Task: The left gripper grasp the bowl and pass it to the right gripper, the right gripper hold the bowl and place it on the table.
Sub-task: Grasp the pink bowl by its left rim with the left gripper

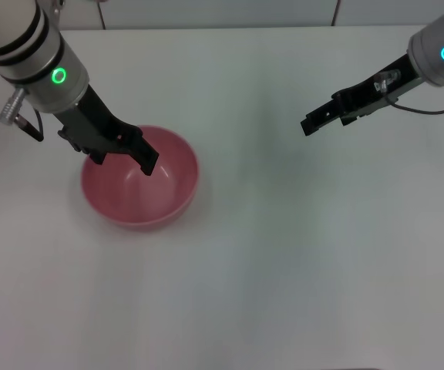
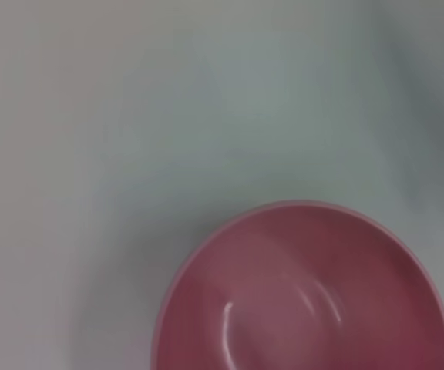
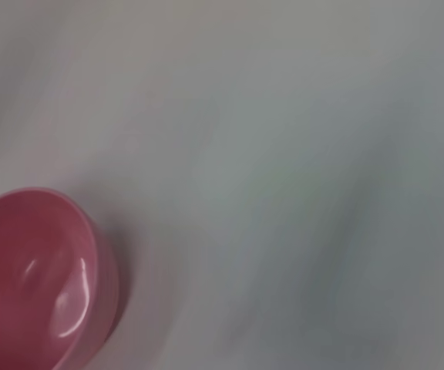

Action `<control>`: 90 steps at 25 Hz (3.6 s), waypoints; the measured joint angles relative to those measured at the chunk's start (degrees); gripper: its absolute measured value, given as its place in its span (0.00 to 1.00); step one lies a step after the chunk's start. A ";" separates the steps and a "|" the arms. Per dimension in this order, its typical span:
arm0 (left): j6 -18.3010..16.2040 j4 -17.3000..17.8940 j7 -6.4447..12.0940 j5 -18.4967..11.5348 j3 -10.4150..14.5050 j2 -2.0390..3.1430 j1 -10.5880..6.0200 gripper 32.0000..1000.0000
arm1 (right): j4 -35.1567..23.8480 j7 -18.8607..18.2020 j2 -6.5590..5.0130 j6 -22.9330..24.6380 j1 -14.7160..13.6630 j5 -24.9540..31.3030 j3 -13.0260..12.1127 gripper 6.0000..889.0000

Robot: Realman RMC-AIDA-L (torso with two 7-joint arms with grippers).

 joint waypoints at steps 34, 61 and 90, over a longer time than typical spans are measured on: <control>4.79 -3.77 0.47 5.16 -1.48 0.65 0.39 0.86 | 0.00 0.18 0.20 -0.50 -0.44 -0.01 0.03 0.95; 14.36 -16.86 2.39 6.39 -2.29 1.13 -1.92 0.86 | 0.24 0.12 0.37 -1.20 -0.53 -0.01 0.03 0.95; 18.36 -22.92 3.58 6.13 -2.29 0.61 -3.78 0.76 | 0.13 0.09 0.46 -1.33 -0.53 -0.01 0.03 0.95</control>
